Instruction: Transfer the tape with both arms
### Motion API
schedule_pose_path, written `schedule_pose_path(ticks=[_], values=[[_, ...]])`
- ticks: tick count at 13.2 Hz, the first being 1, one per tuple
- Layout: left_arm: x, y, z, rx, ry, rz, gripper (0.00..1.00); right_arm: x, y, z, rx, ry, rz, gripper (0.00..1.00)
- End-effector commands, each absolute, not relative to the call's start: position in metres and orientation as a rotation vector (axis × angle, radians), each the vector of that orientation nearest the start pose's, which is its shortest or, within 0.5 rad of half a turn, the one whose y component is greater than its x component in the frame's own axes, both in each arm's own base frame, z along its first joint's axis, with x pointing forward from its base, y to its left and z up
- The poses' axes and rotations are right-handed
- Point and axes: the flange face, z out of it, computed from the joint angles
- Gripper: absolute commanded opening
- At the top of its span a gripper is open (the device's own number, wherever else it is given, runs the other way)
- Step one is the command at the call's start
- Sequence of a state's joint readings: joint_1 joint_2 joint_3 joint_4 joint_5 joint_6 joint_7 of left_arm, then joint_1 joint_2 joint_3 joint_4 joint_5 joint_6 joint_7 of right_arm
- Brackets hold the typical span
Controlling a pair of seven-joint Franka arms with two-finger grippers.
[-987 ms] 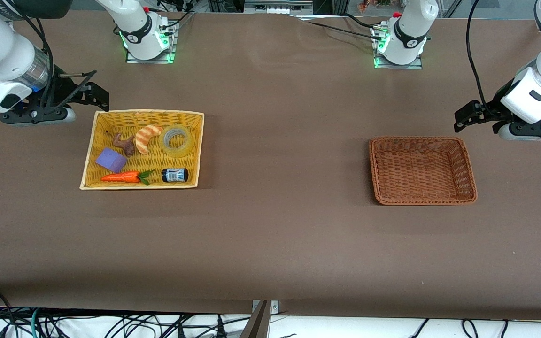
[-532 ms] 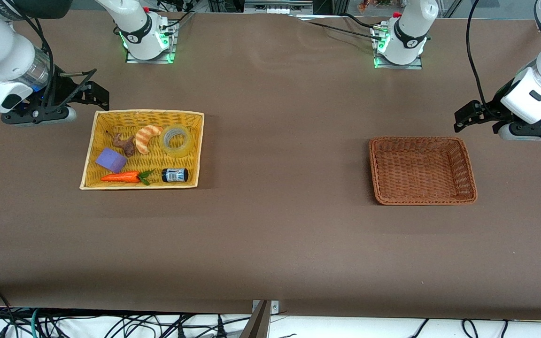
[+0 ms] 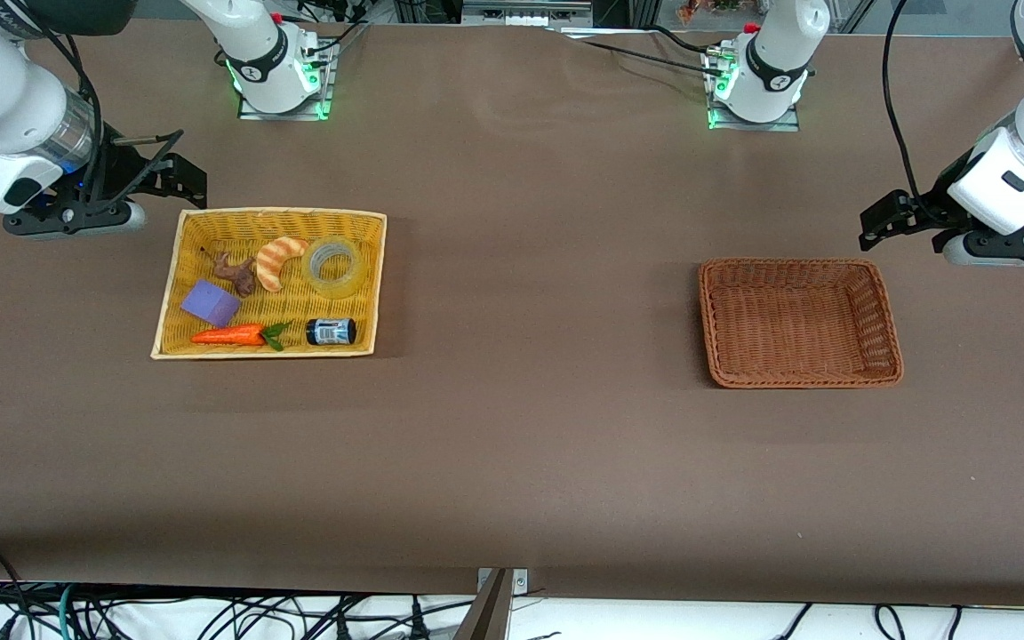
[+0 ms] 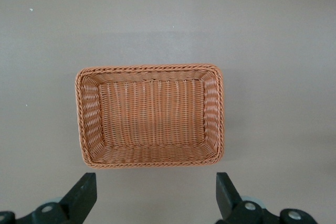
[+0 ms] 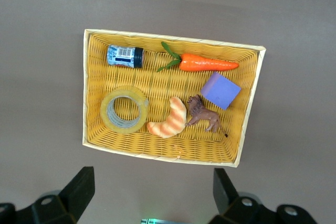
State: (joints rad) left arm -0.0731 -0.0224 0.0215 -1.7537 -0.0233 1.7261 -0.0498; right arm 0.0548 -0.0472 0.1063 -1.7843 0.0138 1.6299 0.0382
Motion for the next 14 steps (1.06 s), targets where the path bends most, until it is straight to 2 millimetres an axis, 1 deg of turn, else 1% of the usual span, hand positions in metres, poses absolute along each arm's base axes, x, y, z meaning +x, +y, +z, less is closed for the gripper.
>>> schedule_pose_path(ticks=[1, 2, 3, 4, 5, 6, 7, 8, 9, 10, 11, 13, 14], values=[[0.556, -0.031, 0.568, -3.182, 0.013, 0.015, 1.00, 0.526, 0.088, 0.556, -3.118, -0.206, 0.183, 1.00], [0.556, -0.031, 0.568, -3.182, 0.013, 0.015, 1.00, 0.526, 0.090, 0.548, -3.119, -0.205, 0.197, 1.00], [0.556, -0.031, 0.568, -3.182, 0.013, 0.015, 1.00, 0.528, 0.094, 0.532, -3.118, -0.211, 0.204, 1.00], [0.556, -0.031, 0.568, -3.182, 0.013, 0.015, 1.00, 0.532, 0.101, 0.511, -3.117, -0.216, 0.207, 1.00], [0.556, -0.032, 0.568, -3.182, 0.015, 0.015, 1.00, 0.536, 0.118, 0.484, -3.114, -0.247, 0.212, 1.00], [0.556, -0.032, 0.568, -3.182, 0.015, 0.015, 1.00, 0.540, 0.125, 0.457, -3.113, -0.226, 0.211, 1.00], [0.556, -0.032, 0.568, -3.182, 0.015, 0.015, 1.00, 0.544, 0.133, 0.422, -3.113, -0.208, 0.201, 1.00], [0.556, -0.031, 0.568, -3.182, 0.013, 0.015, 1.00, 0.543, 0.146, 0.392, -3.105, -0.220, 0.174, 1.00], [0.556, -0.032, 0.568, -3.182, 0.015, 0.015, 1.00, 0.542, 0.152, 0.365, -3.100, -0.215, 0.153, 1.00], [0.556, -0.032, 0.568, -3.182, 0.015, 0.015, 1.00, 0.537, 0.158, 0.337, -3.096, -0.217, 0.151, 1.00], [0.556, -0.031, 0.568, -3.184, 0.012, 0.015, 1.00, 0.529, 0.157, 0.311, -3.092, -0.218, 0.144, 1.00], [0.556, -0.031, 0.568, -3.182, 0.013, 0.015, 1.00, 0.508, 0.152, 0.273, -3.093, -0.236, 0.135, 1.00], [0.556, -0.032, 0.568, -3.182, 0.015, 0.015, 1.00, 0.502, 0.150, 0.257, -3.089, -0.242, 0.138, 1.00]])
